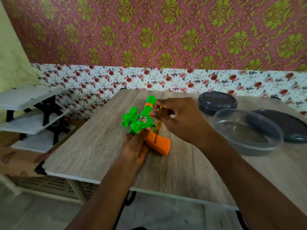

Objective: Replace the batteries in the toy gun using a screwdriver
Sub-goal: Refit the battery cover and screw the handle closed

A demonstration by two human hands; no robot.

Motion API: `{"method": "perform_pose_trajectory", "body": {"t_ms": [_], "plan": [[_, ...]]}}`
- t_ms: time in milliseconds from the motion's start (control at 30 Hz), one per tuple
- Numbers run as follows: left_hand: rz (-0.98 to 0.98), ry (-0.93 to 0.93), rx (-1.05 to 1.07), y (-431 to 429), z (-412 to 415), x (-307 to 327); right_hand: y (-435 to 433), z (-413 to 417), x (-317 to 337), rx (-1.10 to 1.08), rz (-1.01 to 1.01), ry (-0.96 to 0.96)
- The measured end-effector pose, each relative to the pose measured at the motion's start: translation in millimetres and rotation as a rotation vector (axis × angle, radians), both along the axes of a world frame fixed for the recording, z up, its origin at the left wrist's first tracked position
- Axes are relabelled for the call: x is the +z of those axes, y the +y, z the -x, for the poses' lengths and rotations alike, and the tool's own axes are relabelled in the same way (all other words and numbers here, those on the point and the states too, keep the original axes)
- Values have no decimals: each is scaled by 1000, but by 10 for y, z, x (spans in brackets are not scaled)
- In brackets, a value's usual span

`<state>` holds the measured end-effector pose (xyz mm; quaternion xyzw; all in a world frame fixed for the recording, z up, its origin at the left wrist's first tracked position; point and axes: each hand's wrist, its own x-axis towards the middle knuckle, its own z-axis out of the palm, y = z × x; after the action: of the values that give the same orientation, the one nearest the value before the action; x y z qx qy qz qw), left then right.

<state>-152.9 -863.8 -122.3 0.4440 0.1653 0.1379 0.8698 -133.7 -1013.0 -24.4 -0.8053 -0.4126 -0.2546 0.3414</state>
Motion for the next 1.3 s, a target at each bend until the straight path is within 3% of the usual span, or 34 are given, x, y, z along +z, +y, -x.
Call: {"method": "perform_pose_trajectory", "body": {"t_ms": [133,367,533,667,867,1100,1300], "plan": [[-20,-6,6,-5,-8,3,-8,2,7,55,10,244],[-19,3,2,-6,-18,-14,57,-1,28,-41,48,229],[-46,-38,-32,2,-20,-40,111,134,114,-77,58,77],[-55,-47,-26,0,6,-6,141,167,103,-124,69,70],[1,-8,-4,-4,-16,-12,-33,151,134,64,-14,373],[-7,-6,-17,17,-25,-35,-78,74,-24,35,-163,391],[16,13,-10,23,-36,-35,-122,73,-19,137,-82,500]]}}
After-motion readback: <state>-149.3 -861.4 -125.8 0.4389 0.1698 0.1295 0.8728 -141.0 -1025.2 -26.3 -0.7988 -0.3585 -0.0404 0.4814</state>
